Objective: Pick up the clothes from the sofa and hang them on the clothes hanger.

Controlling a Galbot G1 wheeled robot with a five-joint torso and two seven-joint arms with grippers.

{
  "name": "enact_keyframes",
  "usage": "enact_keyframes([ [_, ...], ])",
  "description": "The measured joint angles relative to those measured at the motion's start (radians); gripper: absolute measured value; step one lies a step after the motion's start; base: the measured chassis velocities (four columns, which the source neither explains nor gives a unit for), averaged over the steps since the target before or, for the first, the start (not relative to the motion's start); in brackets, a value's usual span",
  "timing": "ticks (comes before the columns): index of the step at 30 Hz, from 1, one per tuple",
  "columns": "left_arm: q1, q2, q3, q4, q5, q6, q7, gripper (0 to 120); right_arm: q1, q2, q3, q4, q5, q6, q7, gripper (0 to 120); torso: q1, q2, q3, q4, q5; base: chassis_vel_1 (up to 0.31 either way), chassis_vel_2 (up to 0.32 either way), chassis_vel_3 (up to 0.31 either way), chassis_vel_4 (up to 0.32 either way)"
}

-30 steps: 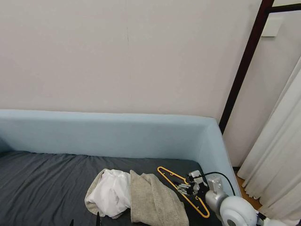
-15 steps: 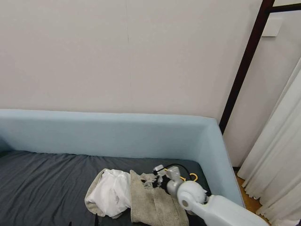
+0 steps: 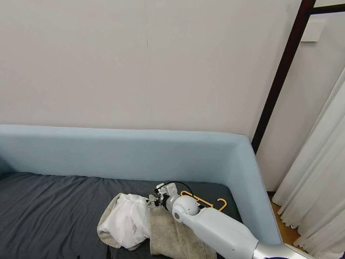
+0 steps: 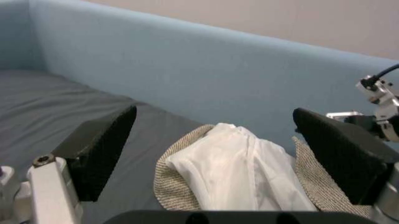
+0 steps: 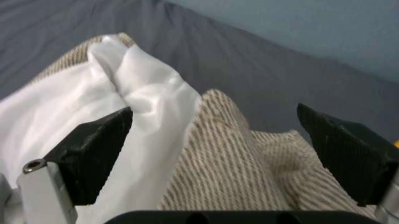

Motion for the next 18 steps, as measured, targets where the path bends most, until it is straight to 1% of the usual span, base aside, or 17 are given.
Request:
enact_keyframes([
  [2, 0.000, 0.000, 0.000, 0.001, 0.000, 0.000, 0.000, 99, -0.007, 0.044, 0.034, -0.054, -0.005, 0.005, -0.002, 92, 0.000, 0.000, 0.000, 0.0005, 0.0002, 0.000, 0.000, 0.000, 0.000],
  [5, 0.000, 0.000, -0.003, 0.001, 0.000, 0.000, -0.001, 99, -0.007, 0.073, 0.047, -0.123, -0.024, 0.018, -0.013, 82, 0.000, 0.000, 0.000, 0.0004, 0.0002, 0.000, 0.000, 0.000, 0.000],
  [11, -0.004, 0.005, -0.004, 0.008, 0.000, 0.000, -0.001, 99, -0.015, 0.076, 0.047, -0.172, -0.054, 0.031, -0.022, 78, 0.000, 0.000, 0.000, 0.0000, 0.0002, 0.000, 0.000, 0.000, 0.000],
  [15, -0.007, 0.005, -0.005, 0.010, 0.000, 0.000, -0.004, 99, -0.023, 0.074, 0.055, -0.186, -0.052, 0.033, -0.031, 62, 0.000, 0.000, 0.000, 0.0001, 0.0004, 0.000, 0.000, 0.000, 0.000],
  [17, -0.008, 0.004, -0.005, 0.011, 0.000, 0.000, -0.005, 99, -0.024, 0.074, 0.055, -0.186, -0.051, 0.032, -0.033, 60, 0.000, 0.000, 0.000, 0.0001, 0.0004, 0.000, 0.000, 0.000, 0.000],
  [18, -0.009, 0.000, -0.004, 0.014, 0.000, 0.000, -0.006, 99, -0.026, 0.073, 0.054, -0.187, -0.049, 0.030, -0.037, 53, 0.000, 0.000, 0.000, 0.0001, 0.0004, 0.000, 0.000, 0.000, 0.000],
])
